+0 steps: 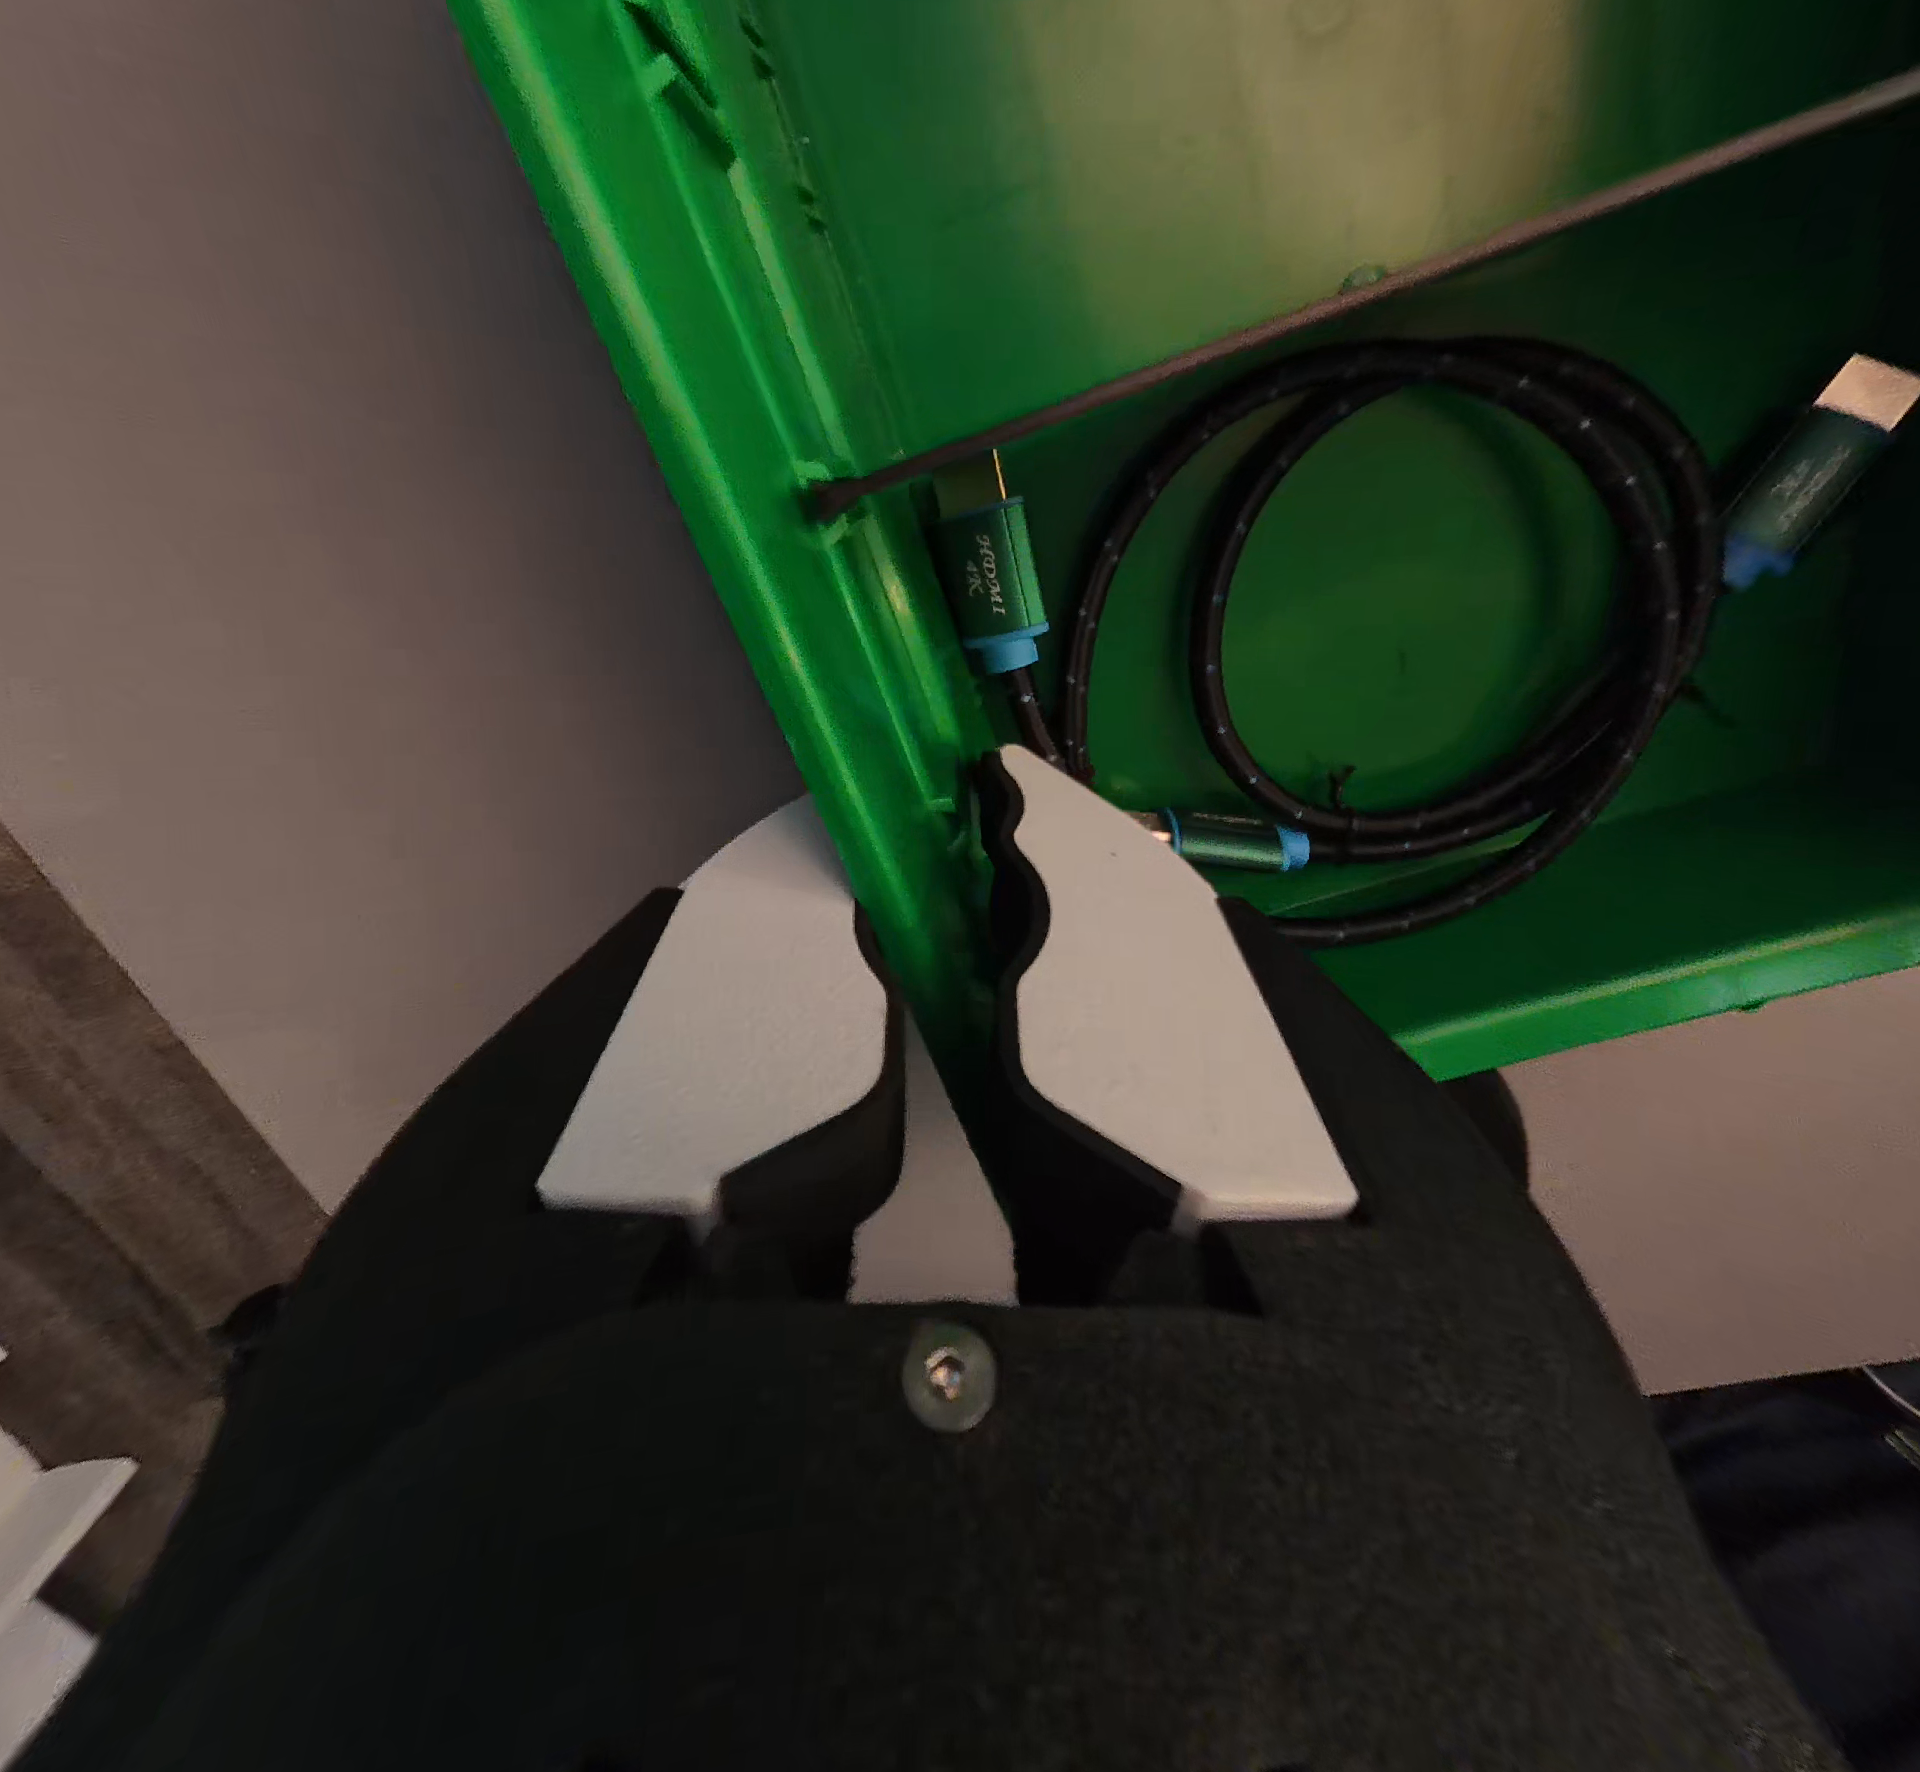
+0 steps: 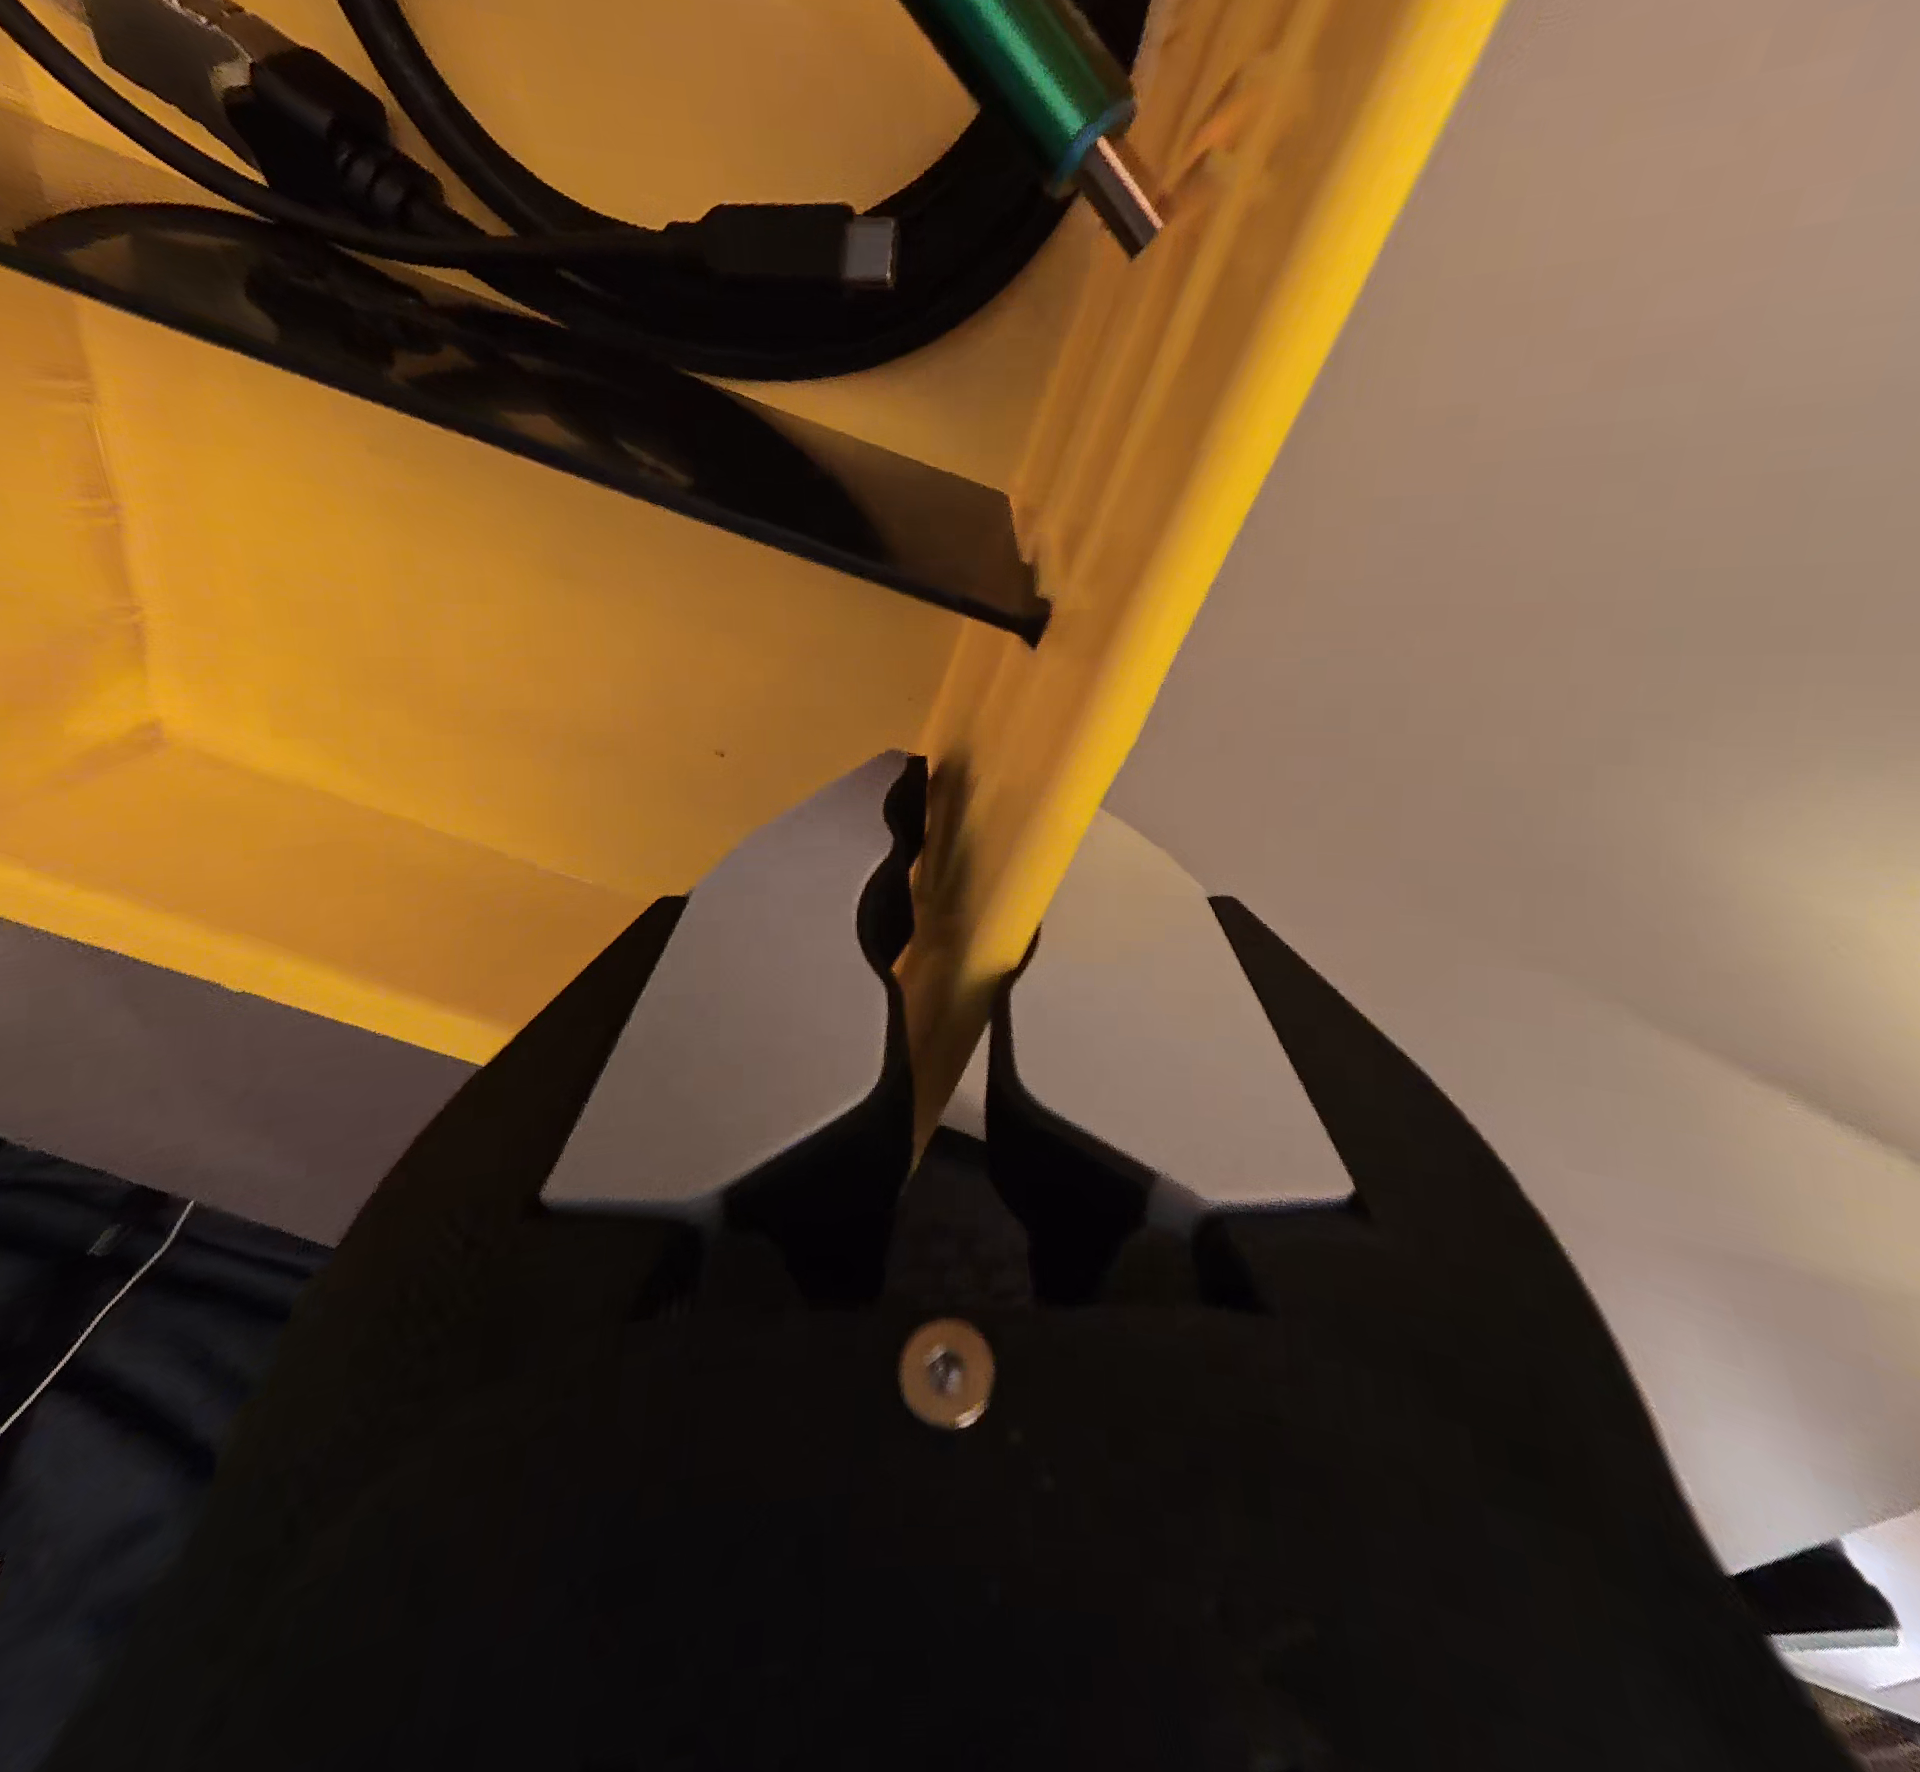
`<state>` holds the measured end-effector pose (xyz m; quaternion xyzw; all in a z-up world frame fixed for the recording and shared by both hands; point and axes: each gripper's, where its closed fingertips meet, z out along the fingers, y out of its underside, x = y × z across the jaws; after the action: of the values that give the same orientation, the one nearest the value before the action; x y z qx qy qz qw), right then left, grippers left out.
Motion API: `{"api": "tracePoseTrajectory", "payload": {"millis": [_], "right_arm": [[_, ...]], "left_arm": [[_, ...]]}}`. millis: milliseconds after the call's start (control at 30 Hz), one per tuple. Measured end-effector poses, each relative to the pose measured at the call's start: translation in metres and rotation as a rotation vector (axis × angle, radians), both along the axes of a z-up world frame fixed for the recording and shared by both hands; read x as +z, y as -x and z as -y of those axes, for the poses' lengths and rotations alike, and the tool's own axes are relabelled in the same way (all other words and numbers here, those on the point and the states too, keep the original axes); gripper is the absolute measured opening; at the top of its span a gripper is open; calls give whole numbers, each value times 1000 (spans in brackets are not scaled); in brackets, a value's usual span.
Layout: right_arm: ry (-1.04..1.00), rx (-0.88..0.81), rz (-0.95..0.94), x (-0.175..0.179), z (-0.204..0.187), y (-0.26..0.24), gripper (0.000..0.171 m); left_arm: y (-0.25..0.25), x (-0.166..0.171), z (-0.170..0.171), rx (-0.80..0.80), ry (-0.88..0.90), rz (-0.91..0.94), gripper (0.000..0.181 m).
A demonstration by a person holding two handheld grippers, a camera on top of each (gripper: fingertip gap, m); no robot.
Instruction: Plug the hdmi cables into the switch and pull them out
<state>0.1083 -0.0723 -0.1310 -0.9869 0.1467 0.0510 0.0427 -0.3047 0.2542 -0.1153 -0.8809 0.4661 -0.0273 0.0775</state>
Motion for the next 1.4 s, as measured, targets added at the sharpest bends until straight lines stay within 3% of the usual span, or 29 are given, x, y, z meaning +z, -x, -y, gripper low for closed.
{"api": "tracePoseTrajectory", "payload": {"millis": [167, 267, 333, 400, 467, 533, 700, 900, 1033, 1100, 1167, 1400], "right_arm": [[-44, 19, 12, 3, -10, 6, 10], [-144, -42, 20, 24, -12, -2, 18], [-263, -108, 99, 57, -12, -9, 24], [-542, -96, 137, 108, -37, 10, 25], [-841, 23, 103, 156, -70, 61, 24], [-996, 137, 10, 177, -100, 120, 25], [-775, 242, -128, 127, -186, 208, 37], [-569, 72, -17, 76, -258, 196, 37], [-383, 35, 15, 40, -263, 193, 36], [-331, 14, -54, 27, -266, 202, 24], [-260, -7, -68, 14, -266, 203, 24], [-150, -88, -105, 11, -267, 202, 9]], "left_arm": [[-10, -1, 16, -57, 11, -32, 19], [-13, 0, 25, -72, 54, 13, 21], [-15, 0, 30, -87, 90, 55, 22], [-13, -2, 35, -103, 124, 70, 23], [-10, -2, 39, -121, 151, 75, 24], [-8, -4, 46, -135, 200, 76, 28], [-9, 8, 48, -121, 268, 207, 34], [6, 33, 35, -67, 206, 330, 36], [13, 51, 29, -59, 141, 388, 35], [17, 61, 26, -51, 91, 412, 33], [20, 73, 24, -47, 48, 449, 32], [27, 102, 19, -28, -77, 521, 28]]}}
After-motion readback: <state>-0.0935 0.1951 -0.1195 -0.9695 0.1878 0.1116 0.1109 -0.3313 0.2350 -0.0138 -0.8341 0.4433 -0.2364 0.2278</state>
